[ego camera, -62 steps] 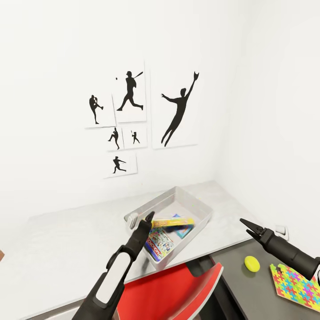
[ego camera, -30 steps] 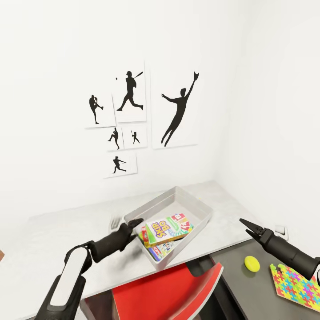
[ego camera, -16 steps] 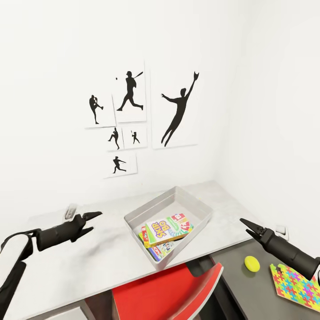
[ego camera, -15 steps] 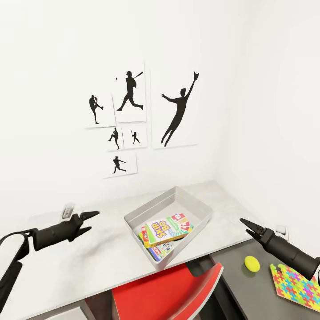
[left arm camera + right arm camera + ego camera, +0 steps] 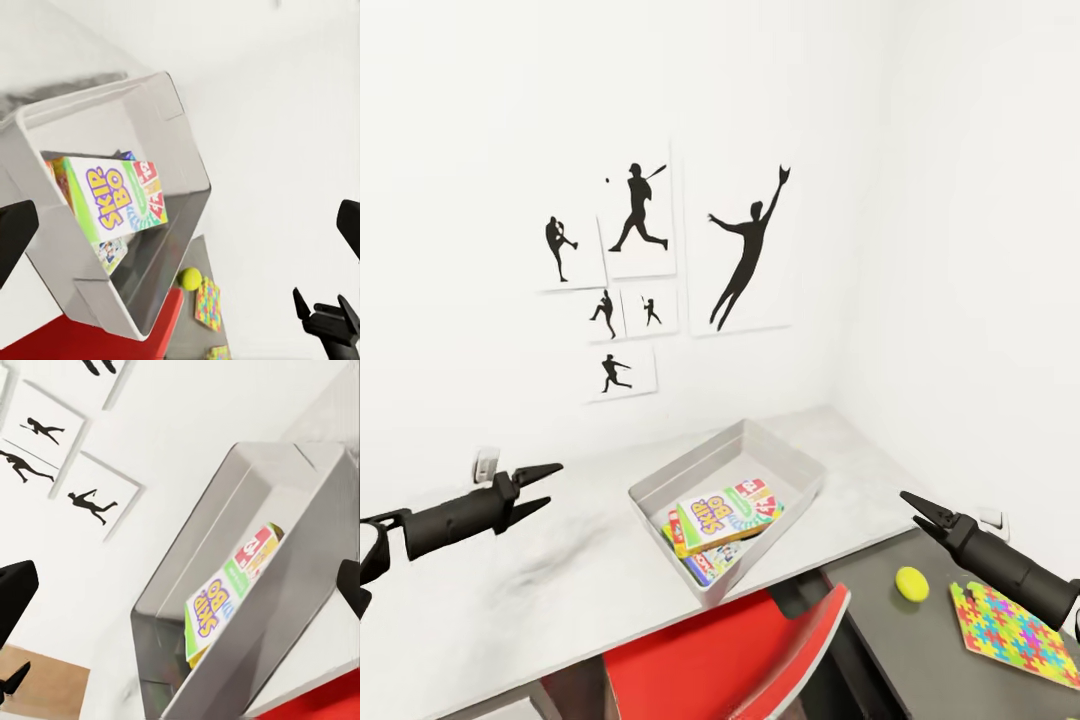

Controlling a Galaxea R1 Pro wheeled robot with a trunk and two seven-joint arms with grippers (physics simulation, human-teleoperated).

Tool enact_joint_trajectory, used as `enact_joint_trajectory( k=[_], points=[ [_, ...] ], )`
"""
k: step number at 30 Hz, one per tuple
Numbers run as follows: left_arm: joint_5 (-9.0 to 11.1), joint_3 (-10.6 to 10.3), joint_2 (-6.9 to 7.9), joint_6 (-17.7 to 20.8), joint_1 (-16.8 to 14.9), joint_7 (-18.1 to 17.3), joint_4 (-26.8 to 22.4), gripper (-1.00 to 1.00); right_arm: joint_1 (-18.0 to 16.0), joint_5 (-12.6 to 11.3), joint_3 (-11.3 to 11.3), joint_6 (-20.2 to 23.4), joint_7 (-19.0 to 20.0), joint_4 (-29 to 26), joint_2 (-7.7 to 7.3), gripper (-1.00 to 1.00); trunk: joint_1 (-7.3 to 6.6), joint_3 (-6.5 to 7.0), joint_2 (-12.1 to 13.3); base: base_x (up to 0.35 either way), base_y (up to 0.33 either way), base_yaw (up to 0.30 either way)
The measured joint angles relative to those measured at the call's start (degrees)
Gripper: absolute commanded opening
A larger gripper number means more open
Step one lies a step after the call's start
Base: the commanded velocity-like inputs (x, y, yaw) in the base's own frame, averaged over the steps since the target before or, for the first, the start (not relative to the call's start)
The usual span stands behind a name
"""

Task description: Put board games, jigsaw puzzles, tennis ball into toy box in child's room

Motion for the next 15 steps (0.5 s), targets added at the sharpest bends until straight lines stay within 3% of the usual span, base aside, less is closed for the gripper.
enact_joint_trajectory(
  k=[3, 11, 15],
  points=[
    [0.25, -0.06, 1.84, 0.02, 0.23, -2.17, -0.04, 1.0, 0.0, 0.0, 0.0, 0.0, -0.01, 0.0, 0.0, 1.0, 0.01, 0.18, 0.0, -0.212, 0.104, -0.218],
    [0.08, -0.08, 3.07, 0.04, 1.33, -8.48, -0.11, 1.0, 0.0, -0.01, 0.07, 0.0, -0.01, 0.0, 0.0, 1.0, -0.01, 0.65, 0.0, -0.125, 0.042, -0.223],
    [-1.72, -0.1, 3.64, 0.05, 1.7, -12.25, -0.15, 1.0, 0.0, -0.01, 0.09, 0.01, -0.01, -0.01, 0.0, 1.0, -0.01, 0.89, 0.0, -0.019, 0.006, -0.225]
  ],
)
